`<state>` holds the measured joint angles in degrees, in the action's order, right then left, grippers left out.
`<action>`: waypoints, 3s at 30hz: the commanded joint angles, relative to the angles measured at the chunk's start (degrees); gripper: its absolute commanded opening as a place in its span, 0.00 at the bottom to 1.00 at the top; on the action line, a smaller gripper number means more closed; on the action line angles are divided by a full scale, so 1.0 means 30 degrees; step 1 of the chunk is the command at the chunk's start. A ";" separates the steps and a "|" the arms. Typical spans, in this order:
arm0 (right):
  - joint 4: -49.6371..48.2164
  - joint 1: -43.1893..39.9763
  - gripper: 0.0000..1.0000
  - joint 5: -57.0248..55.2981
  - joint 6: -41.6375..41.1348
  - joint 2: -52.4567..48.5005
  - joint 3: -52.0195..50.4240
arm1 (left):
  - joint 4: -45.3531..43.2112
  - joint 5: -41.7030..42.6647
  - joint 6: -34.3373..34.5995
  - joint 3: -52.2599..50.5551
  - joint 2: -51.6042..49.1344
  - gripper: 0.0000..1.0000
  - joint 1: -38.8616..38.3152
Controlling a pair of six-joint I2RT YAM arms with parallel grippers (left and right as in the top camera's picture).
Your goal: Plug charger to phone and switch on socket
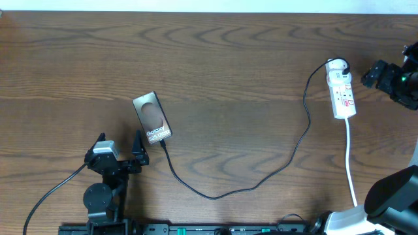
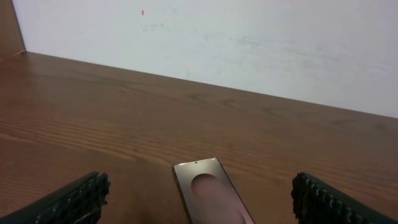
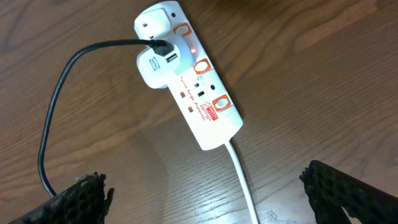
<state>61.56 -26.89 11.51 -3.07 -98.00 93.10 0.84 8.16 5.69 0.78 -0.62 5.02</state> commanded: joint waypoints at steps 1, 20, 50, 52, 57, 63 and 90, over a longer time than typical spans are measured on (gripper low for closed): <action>-0.0007 -0.0044 0.99 -0.0095 -0.0248 0.0160 -0.0036 | 0.0867 0.0051 -0.0321 -0.0182 0.0131 0.95 -0.0095; -1.3340 0.2834 0.99 -0.0583 -0.0102 0.7235 -0.9843 | 0.0867 0.0051 -0.0321 -0.0182 0.0131 0.95 -0.0095; -2.3831 0.5996 0.99 -0.1027 0.0262 2.6483 -3.0928 | 0.0860 0.0051 -0.0321 -0.0182 0.0131 0.95 -0.0095; -2.2615 0.5996 0.99 -0.1100 0.0262 2.6993 -3.0928 | 0.0867 0.0051 -0.0321 -0.0182 0.0131 0.95 -0.0095; -1.9205 0.6003 0.99 -0.1311 0.0255 2.9361 -3.0928 | 0.0860 0.0051 -0.0321 -0.0182 0.0131 0.95 -0.0095; -1.9227 0.6003 0.99 -0.1515 0.0481 3.0935 -3.0928 | 0.0867 0.0051 -0.0321 -0.0182 0.0131 0.95 -0.0095; -1.9169 0.8735 0.99 -0.5224 0.0495 3.2574 -3.0928 | 0.0867 0.0051 -0.0328 -0.0182 0.0131 0.95 -0.0095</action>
<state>3.97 -1.85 -1.21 -2.33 -0.71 0.38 1.15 7.51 5.50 0.99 -0.60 5.02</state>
